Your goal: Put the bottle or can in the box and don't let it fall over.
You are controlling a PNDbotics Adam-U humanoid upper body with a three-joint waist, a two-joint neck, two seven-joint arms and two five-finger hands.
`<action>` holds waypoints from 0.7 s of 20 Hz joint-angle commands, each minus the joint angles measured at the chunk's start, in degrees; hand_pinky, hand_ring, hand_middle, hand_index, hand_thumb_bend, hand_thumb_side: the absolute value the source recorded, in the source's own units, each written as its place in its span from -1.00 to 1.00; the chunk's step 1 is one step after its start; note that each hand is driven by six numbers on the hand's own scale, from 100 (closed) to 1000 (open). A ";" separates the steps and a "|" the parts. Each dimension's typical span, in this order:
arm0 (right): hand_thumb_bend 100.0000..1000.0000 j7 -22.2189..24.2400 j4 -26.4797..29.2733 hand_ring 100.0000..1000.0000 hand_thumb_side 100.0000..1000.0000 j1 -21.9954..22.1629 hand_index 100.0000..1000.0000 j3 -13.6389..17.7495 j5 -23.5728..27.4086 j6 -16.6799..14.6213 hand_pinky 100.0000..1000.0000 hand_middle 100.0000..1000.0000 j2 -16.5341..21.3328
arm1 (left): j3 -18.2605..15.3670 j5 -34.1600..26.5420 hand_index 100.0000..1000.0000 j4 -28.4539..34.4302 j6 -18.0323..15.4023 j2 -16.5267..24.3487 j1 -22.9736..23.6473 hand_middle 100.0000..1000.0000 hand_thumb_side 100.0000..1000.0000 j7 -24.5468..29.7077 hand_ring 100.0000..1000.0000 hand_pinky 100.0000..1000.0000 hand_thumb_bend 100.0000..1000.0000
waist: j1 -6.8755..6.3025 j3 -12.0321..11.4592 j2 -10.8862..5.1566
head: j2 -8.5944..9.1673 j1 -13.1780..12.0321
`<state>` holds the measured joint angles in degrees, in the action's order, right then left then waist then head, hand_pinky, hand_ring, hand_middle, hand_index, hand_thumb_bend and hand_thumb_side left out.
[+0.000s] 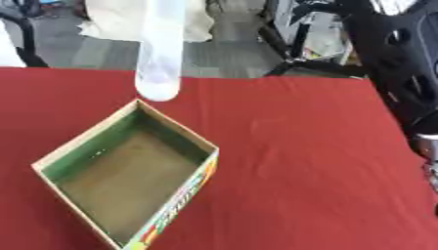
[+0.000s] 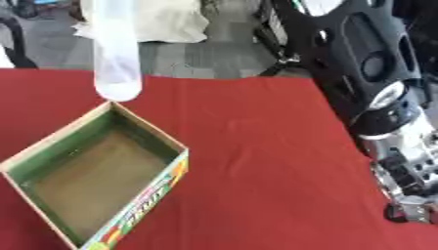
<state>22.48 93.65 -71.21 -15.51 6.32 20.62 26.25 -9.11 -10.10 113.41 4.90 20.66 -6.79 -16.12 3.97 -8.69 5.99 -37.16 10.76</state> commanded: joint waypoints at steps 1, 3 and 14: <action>-0.91 -0.89 4.28 -0.41 -1.00 0.07 -0.19 0.21 -0.18 1.06 0.10 -0.43 -0.61 | -1.26 -0.12 0.41 1.18 -0.03 1.23 -0.01 0.42 0.32 -0.92 0.42 0.37 -1.00 | -0.72 -0.15 -1.12 | -0.50 0.15; -0.92 -1.32 5.95 -0.40 -1.00 1.06 -0.18 -0.31 -0.65 1.36 0.10 -0.42 -1.49 | -1.85 -0.22 0.42 1.18 -0.19 1.08 -0.02 0.42 0.32 -1.70 0.42 0.37 -1.00 | -0.85 -0.35 -1.18 | -0.52 0.37; -0.86 -1.78 8.74 -0.36 -1.00 6.22 -0.14 -4.62 -5.86 -0.45 0.14 -0.38 -4.79 | -2.98 0.07 0.41 1.18 -1.05 0.40 -0.19 0.42 0.33 -3.62 0.42 0.37 -1.00 | -0.83 -1.30 0.69 | 0.07 1.01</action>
<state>20.92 101.54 -64.12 -20.34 1.32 20.63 21.21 -11.50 -10.24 113.41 3.97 20.49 -6.51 -19.48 3.54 -9.94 7.21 -37.61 11.58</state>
